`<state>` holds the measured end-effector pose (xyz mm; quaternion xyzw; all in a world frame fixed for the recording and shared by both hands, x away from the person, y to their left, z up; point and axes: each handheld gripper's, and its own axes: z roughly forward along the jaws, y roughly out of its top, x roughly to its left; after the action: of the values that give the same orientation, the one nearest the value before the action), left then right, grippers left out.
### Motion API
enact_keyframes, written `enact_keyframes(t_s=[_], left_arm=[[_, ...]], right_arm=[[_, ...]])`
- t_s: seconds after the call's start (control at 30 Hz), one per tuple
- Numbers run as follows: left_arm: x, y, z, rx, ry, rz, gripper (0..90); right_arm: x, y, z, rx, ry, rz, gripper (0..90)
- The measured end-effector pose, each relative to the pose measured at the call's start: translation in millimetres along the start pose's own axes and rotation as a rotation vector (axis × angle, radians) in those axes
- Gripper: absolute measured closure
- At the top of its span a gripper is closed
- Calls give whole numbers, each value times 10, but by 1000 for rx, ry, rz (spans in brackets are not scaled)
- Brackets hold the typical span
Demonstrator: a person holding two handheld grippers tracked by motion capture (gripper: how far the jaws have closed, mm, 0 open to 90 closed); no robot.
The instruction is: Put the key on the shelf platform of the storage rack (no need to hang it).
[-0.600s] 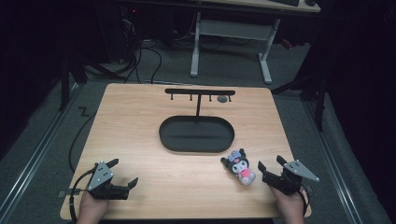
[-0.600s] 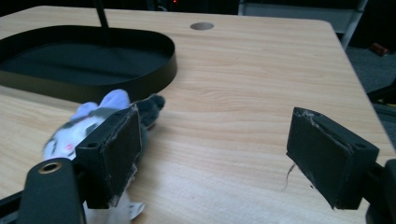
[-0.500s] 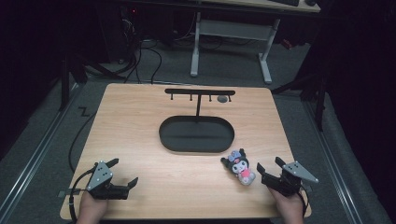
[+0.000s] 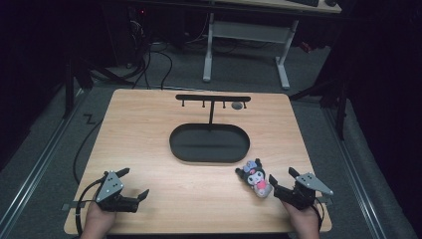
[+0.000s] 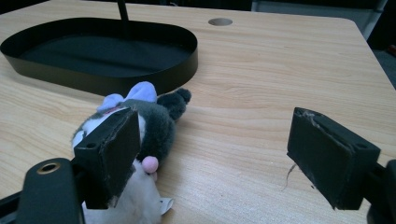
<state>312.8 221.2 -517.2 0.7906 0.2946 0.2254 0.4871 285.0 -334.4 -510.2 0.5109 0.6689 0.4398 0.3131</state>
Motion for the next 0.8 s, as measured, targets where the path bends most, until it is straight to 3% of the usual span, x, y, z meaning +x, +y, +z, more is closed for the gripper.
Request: enact_keyframes(t_s=[0.23, 0.37, 0.57, 0.8], left_arm=[[-17, 16, 64, 6, -5, 13, 32], [-28, 42, 84, 7, -4, 0, 64], [-69, 51, 96, 15, -16, 35, 66], [-55, 52, 112, 5, -12, 35, 66]], right_arm=[[4, -37, -36, 7, 10, 6, 174], [6, -16, -85, 13, 25, 11, 152], [72, 55, -191, 10, 40, 3, 135], [163, 97, -154, 44, 16, -19, 34]])
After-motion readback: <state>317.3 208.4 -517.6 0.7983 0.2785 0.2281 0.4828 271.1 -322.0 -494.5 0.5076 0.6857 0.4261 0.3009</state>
